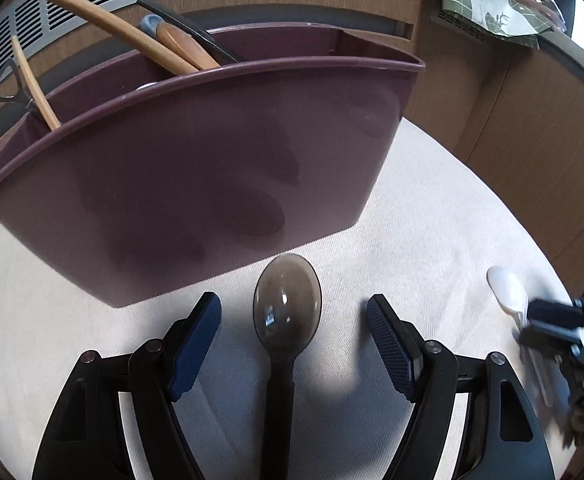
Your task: Organize utensils
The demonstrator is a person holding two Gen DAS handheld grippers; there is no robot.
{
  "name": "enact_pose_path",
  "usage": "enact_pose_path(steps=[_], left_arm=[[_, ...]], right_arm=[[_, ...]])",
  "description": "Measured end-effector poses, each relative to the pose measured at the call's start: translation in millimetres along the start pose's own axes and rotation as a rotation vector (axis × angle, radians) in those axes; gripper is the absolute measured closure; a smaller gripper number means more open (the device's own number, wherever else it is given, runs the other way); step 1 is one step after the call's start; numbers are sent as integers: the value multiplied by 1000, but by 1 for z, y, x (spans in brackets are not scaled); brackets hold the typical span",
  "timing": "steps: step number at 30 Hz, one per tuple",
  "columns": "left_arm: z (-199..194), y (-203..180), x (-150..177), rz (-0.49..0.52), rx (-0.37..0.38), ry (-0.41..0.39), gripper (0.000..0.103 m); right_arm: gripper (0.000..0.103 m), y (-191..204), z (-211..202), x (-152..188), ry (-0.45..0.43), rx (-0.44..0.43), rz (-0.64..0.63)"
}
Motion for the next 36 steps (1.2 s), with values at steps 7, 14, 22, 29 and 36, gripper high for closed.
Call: enact_pose_path(steps=[7, 14, 22, 29, 36], left_arm=[[-6, 3, 10, -11, -3, -7, 28], [-2, -2, 5, -13, -7, -11, 27], [-5, 1, 13, -8, 1, 14, 27], [-4, -3, 10, 2, -5, 29, 27], [3, -4, -5, -25, -31, 30, 45]], right_arm=[[78, -8, 24, -28, 35, 55, 68], [66, -8, 39, -50, 23, 62, 103], [72, -10, 45, -61, 13, 36, 85], [77, -22, 32, -55, -26, 1, 101], [77, -13, -8, -31, -75, 3, 13]])
Point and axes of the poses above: each gripper's, at about its wrist camera, not at the fingertips, and z roughly the way its jaws point, y to its left, x to its underside, the point moved 8 cm from there along z, roughly the way its jaws point, and after that the axes turned 5 degrees about y, right-handed, at the moved point
